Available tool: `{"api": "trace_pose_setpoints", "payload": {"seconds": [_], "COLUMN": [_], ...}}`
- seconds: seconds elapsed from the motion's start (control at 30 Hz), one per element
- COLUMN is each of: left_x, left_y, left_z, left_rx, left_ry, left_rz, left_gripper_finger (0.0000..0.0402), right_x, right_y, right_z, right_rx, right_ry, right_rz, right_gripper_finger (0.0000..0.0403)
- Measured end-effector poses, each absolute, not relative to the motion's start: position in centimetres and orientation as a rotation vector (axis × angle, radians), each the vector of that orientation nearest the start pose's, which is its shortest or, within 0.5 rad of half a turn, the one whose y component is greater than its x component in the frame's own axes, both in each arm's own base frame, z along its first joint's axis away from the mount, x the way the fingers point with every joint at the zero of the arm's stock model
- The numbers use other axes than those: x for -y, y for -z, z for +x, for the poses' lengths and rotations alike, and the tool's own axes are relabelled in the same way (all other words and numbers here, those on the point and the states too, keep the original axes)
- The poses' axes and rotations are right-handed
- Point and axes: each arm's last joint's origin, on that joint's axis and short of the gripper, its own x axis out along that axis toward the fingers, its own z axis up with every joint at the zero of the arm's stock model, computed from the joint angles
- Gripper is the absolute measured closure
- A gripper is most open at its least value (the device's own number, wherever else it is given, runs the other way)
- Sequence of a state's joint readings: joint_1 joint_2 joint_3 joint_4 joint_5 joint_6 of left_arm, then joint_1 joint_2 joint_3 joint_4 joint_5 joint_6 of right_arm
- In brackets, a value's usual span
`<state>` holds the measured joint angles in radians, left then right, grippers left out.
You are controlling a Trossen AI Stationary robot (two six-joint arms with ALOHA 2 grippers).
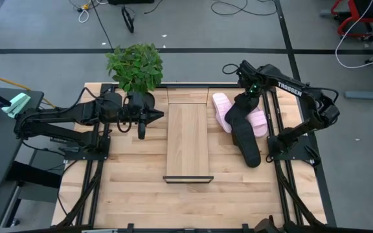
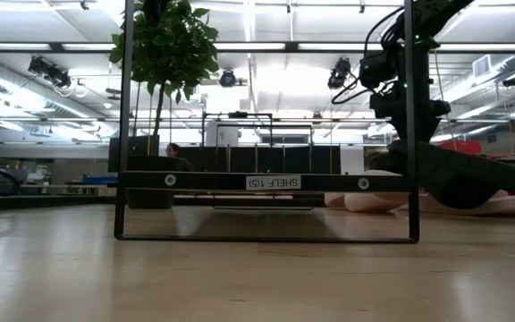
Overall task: Pick and place slides into the shelf
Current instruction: Put the black slipper on the shelf
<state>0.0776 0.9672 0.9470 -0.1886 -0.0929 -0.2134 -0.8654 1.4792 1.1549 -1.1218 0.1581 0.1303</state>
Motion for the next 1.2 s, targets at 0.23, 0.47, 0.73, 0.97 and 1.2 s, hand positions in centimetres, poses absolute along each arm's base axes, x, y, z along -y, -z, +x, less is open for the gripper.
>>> {"api": "trace_pose_setpoints", "payload": {"seconds": [0.23,0.47,0.73,0.97,1.2], "left_x": [-1.9,-1.9,-1.9,-1.9,-1.9], "left_y": [-35.6,-35.5,-35.5,-35.5,-35.5], "left_z": [21.0,21.0,21.0,21.0,21.0], "left_rx": [-0.192,-0.196,-0.196,-0.196,-0.197], "left_ry": [-0.192,-0.192,-0.192,-0.192,-0.192], "left_rz": [-0.211,-0.211,-0.211,-0.211,-0.211], "left_gripper_finger": [0.0381,0.0373,0.0370,0.0381,0.0382], "right_x": [20.0,19.3,18.8,18.7,18.7], "right_y": [-25.0,-23.1,-21.5,-21.6,-21.6], "right_z": [16.5,16.3,16.4,16.4,16.4], "right_rx": [-1.352,-1.378,-1.373,-1.370,-1.369], "right_ry": [0.941,0.947,1.002,1.012,1.011], "right_rz": [0.634,0.662,0.683,0.684,0.685], "right_gripper_finger": [0.0143,0.0143,0.0156,0.0167,0.0169]}}
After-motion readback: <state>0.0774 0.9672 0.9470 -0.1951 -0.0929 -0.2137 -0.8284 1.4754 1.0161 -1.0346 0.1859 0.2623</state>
